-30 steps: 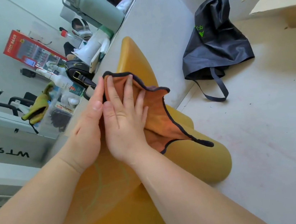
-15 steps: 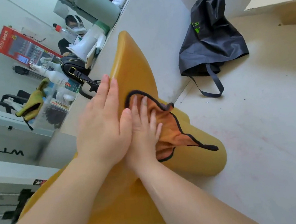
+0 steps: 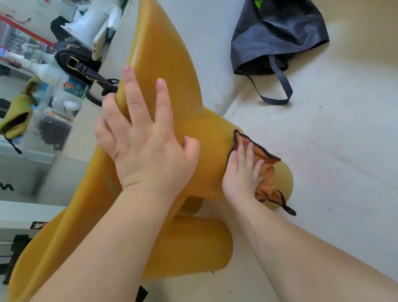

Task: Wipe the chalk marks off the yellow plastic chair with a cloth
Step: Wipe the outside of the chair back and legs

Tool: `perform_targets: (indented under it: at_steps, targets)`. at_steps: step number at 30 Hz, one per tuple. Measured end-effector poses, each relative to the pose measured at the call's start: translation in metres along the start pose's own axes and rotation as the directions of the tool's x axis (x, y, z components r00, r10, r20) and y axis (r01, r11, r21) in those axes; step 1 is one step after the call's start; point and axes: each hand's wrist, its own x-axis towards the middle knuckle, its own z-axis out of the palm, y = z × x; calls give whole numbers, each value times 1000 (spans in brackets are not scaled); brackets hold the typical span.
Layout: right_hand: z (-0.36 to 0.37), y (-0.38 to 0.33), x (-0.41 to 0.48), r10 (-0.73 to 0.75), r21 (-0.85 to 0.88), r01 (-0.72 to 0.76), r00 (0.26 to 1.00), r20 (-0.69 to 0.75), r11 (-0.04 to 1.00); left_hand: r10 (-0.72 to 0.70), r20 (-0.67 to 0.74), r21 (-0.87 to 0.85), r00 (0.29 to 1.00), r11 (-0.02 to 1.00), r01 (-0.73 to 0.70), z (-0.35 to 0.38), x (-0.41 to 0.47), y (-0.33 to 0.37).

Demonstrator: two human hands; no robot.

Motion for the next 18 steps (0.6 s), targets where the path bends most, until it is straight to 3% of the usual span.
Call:
perform_targets:
  at_steps: [4,7,9,12,15,16,18]
  targets:
    - [25,-57,-38,-453,-80,447,889,-67,891,35,-1,7,999,999,-35,2,-3,-1]
    - [22,-49,-28,-576,-161,566,817,-21,808,126,-17,27,992,992,-125,9,-11,0]
    - [10,-20,-7,-517,-150,506,855,-41,849,230,1,68,973,971,-230,15,-15,4]
    - [-9,32,30,-111,-90,109,994,-22,990,382,91,131,920,911,-391,25,-17,12]
    - [-22,62,48,244,-40,-241,966,80,970,490,207,181,847,831,-525,34,-14,22]
    - [-23,62,47,263,-32,-261,962,80,965,515,232,190,825,808,-557,37,-12,25]
    - [-18,45,36,145,17,-146,987,64,989,526,246,159,814,806,-570,41,-6,29]
